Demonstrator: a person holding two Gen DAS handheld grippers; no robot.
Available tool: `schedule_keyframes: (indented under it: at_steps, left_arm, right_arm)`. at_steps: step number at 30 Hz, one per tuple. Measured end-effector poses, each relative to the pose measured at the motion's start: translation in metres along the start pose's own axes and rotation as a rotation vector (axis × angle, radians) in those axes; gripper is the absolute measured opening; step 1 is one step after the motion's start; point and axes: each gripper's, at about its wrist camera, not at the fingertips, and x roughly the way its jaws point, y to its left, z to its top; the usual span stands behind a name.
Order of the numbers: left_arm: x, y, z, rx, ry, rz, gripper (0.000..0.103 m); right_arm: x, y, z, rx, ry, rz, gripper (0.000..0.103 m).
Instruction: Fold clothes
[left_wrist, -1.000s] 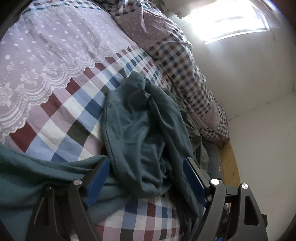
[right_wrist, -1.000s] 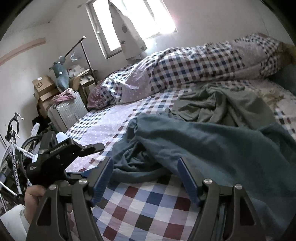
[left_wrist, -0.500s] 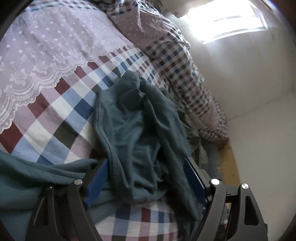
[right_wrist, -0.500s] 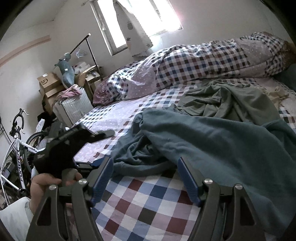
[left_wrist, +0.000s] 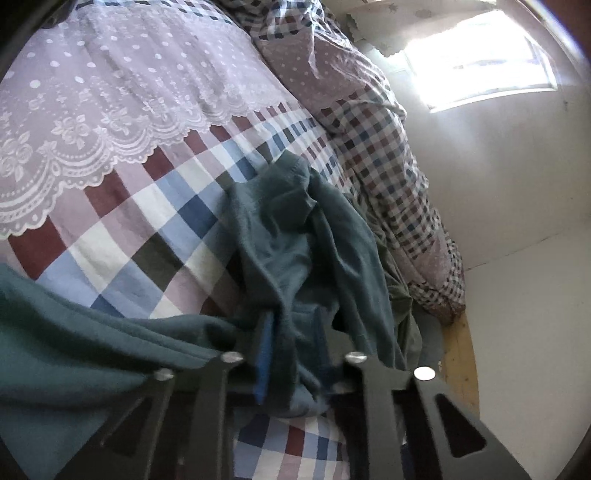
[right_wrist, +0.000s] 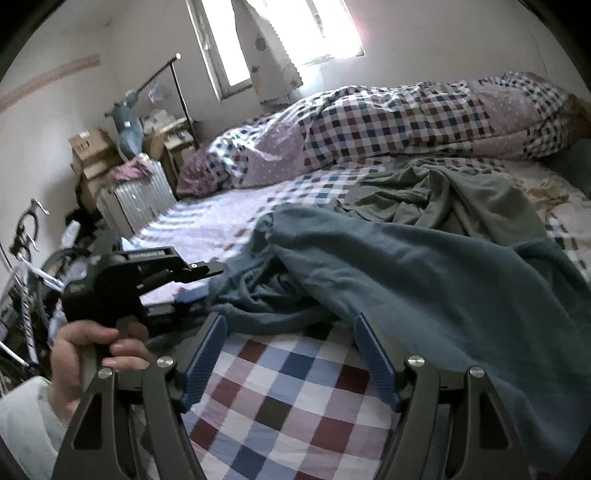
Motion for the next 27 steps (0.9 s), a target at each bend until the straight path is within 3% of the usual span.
schedule_keyframes:
  at_steps: [5, 17, 27]
  left_arm:
    - [0.0, 0.001, -0.001, -0.004, 0.001, -0.017, 0.003]
    - [-0.021, -0.018, 0.001, 0.045, -0.004, -0.104, 0.002]
    - [-0.044, -0.052, -0.006, 0.156, 0.045, -0.225, 0.002]
  right_arm:
    - [0.002, 0.004, -0.003, -0.024, 0.017, -0.022, 0.076]
    - [0.006, 0.008, -0.003, -0.037, 0.02, -0.03, 0.076]
    - [0.005, 0.02, -0.003, -0.071, 0.003, -0.024, 0.076]
